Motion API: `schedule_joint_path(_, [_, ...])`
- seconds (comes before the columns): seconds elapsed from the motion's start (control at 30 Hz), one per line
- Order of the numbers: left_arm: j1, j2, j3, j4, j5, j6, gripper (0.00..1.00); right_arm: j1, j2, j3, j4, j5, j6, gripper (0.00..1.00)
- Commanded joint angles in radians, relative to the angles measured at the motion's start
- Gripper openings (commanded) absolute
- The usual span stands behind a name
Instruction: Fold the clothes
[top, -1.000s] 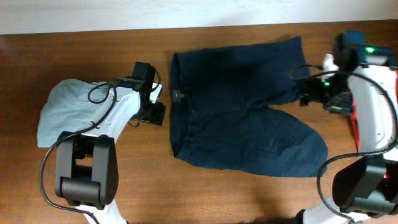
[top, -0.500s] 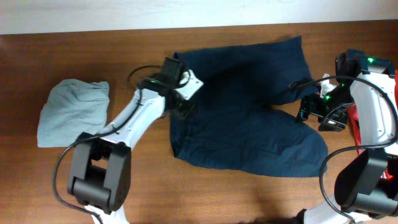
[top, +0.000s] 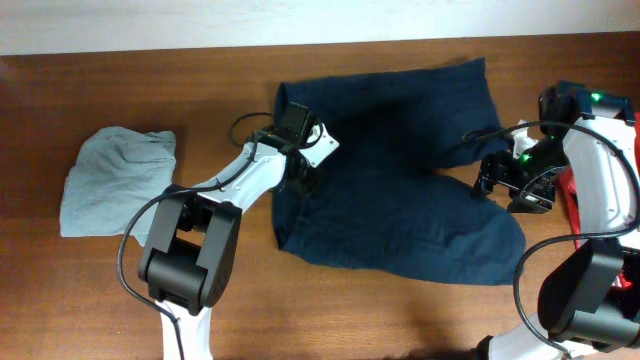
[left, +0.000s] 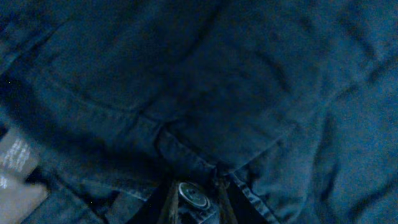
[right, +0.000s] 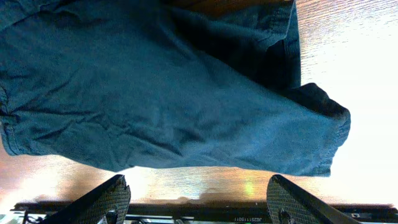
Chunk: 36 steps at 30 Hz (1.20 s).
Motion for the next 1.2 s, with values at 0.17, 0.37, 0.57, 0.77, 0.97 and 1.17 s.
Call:
schedule_joint_path(0.17, [0.232,0.07,-0.016,-0.074,-0.231,-0.339,0.16,0.026,-0.014,-0.026,0.002,-0.013,-0.011,0.82])
schedule_joint_path(0.37, [0.27,0.07,-0.016,-0.091,-0.231,-0.375,0.18,0.099,-0.014,-0.187,0.137,-0.017,-0.003,0.83])
schedule_joint_path(0.57, [0.238,0.07,-0.016,-0.087,-0.231,-0.315,0.22,0.127,-0.014,-0.37,0.59,-0.017,-0.003,0.82])
schedule_joint_path(0.77, [0.215,0.07,-0.016,-0.087,-0.231,-0.278,0.24,0.133,-0.012,-0.378,0.795,-0.041,-0.005,0.81])
schedule_joint_path(0.97, [0.214,0.07,-0.016,-0.087,-0.231,-0.278,0.24,0.176,-0.01,-0.381,0.774,-0.11,-0.012,0.43])
schedule_joint_path(1.17, [0.214,0.07,-0.016,-0.095,-0.232,-0.278,0.24,0.205,-0.01,-0.381,0.731,-0.111,-0.011,0.11])
